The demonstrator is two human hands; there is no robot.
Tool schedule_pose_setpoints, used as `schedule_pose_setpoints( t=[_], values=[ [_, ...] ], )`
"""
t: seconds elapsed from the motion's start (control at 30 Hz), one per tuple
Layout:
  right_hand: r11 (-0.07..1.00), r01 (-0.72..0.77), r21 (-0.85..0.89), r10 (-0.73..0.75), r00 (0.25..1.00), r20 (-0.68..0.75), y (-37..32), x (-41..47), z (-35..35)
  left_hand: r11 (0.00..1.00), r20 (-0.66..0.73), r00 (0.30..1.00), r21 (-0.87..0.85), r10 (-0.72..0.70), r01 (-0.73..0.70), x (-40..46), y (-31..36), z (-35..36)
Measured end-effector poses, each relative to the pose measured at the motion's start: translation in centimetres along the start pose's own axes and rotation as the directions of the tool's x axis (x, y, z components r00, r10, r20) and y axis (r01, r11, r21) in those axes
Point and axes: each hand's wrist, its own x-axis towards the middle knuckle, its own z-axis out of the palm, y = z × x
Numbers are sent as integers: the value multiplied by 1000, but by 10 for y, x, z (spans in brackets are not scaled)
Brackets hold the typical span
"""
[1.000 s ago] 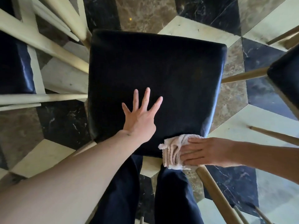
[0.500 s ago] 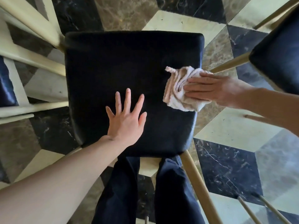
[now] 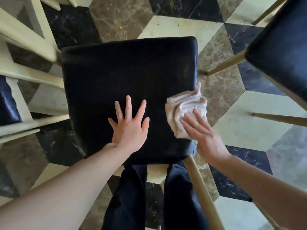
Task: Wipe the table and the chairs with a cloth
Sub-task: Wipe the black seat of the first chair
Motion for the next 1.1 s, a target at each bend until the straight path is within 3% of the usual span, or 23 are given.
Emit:
schedule_pose_setpoints(
  t=[0.13,0.27,0.33,0.4,0.5,0.6,0.7,0.77,0.9,1.0,1.07,1.1],
  values=[
    [976,178,-125,-160,977,143,-8,-43,12,999,21,1000,40,-2,1,-1,0,4],
    [846,446,-294,-384,890,245,28,-6,-22,998,37,999,58,20,-22,0,-3,0],
    [806,475,-354,-407,878,251,40,27,-40,997,31,999,69,37,-39,0,-4,-2],
    [860,339,-382,-315,941,126,48,71,-59,997,27,999,65,41,-42,1,-7,-2],
    [951,-18,-309,1,998,-57,45,152,-86,997,20,998,51,55,-56,1,-8,-1],
    [928,-323,-186,293,940,-173,11,222,-92,989,-1,993,87,117,-117,1,-22,-10],
    [907,-381,-181,343,916,-208,-37,264,-73,953,13,967,168,253,-251,-1,-58,-24],
    [919,-344,-192,316,934,-164,-74,283,-52,941,42,956,169,290,-293,-1,-92,-34],
    [961,-182,-209,174,983,-53,-150,317,3,959,139,973,188,186,-211,-1,-137,-52],
    [974,-35,-224,39,999,14,-198,331,44,959,147,970,180,192,-217,-4,-160,-64],
    [955,115,-272,-87,990,114,-211,318,68,990,58,993,93,104,-109,-9,-175,-72],
    [939,187,-287,-144,976,163,-213,304,78,1000,-6,1000,11,-10,10,-11,-184,-76]
  ],
)
